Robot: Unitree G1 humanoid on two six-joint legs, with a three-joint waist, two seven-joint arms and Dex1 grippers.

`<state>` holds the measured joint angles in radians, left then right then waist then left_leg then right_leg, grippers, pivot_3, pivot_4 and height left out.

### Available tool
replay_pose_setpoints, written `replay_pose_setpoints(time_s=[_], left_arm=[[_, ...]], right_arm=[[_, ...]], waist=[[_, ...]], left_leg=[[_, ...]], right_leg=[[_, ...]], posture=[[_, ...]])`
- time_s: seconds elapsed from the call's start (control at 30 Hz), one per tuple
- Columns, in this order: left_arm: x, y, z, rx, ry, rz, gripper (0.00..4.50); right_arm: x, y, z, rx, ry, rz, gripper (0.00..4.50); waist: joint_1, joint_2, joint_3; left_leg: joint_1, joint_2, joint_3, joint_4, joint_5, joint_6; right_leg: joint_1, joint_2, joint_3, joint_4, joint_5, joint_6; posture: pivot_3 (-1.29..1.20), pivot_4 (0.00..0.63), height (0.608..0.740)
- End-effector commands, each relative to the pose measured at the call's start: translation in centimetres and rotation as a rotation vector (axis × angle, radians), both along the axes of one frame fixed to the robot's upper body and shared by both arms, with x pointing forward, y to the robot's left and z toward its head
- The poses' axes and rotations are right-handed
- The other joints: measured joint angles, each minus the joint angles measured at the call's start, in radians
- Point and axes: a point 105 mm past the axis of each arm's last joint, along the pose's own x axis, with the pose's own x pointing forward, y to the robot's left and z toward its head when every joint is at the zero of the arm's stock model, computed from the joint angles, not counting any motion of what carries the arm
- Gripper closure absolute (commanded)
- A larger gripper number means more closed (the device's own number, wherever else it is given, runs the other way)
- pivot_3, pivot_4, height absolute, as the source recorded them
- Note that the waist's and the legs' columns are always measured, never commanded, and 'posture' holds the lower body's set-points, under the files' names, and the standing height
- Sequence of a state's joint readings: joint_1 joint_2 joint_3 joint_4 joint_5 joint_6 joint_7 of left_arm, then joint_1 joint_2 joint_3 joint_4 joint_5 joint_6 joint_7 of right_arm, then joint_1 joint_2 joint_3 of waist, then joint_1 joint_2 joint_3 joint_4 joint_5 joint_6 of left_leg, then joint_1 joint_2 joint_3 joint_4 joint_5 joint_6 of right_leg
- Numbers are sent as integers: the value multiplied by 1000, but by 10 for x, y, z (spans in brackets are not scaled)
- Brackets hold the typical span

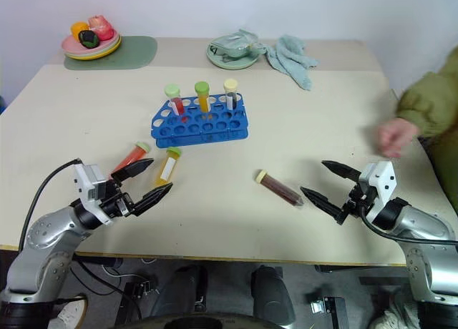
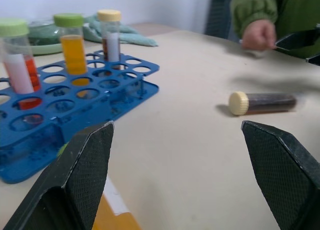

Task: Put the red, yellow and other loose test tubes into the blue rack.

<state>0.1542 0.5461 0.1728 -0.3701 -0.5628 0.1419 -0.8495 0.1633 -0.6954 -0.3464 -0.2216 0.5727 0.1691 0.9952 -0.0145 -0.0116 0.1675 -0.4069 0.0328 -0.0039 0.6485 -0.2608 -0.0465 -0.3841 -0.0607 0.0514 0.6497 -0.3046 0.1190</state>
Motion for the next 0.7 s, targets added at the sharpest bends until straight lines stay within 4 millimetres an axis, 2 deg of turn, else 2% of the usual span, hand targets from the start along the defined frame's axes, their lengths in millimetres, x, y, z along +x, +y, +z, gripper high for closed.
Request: replay_pose_setpoints(time_s=[0.03,0.33,0.5,0.6,0.7], left_arm=[[-4,2,8,6,-29,-1,325],[-2,-2,7,3,-36,-3,325],[-2,-10,9,-7,-33,-41,325],[1,-12,7,-5,-32,-41,325],[3,-18,6,-22,-26,-57,325]], right_arm=[[-3,1,10,-1,-45,7,0],[2,10,8,-21,-47,5,0],[6,32,14,-67,-13,52,0],[12,52,23,-85,26,85,0],[20,67,28,-174,89,73,0]], waist=[[0,0,0],[0,0,0],[1,0,0],[-1,0,0],[0,0,0]], left_leg=[[0,0,0,0,0,0],[0,0,0,0,0,0],[0,0,0,0,0,0],[0,0,0,0,0,0],[0,0,-1,0,0,0]], right_leg=[[0,0,0,0,0,0],[0,0,0,0,0,0],[0,0,0,0,0,0],[0,0,0,0,0,0],[-1,0,0,0,0,0]], posture=[[0,150,740],[0,150,740],[0,150,740],[0,150,740],[0,150,740]])
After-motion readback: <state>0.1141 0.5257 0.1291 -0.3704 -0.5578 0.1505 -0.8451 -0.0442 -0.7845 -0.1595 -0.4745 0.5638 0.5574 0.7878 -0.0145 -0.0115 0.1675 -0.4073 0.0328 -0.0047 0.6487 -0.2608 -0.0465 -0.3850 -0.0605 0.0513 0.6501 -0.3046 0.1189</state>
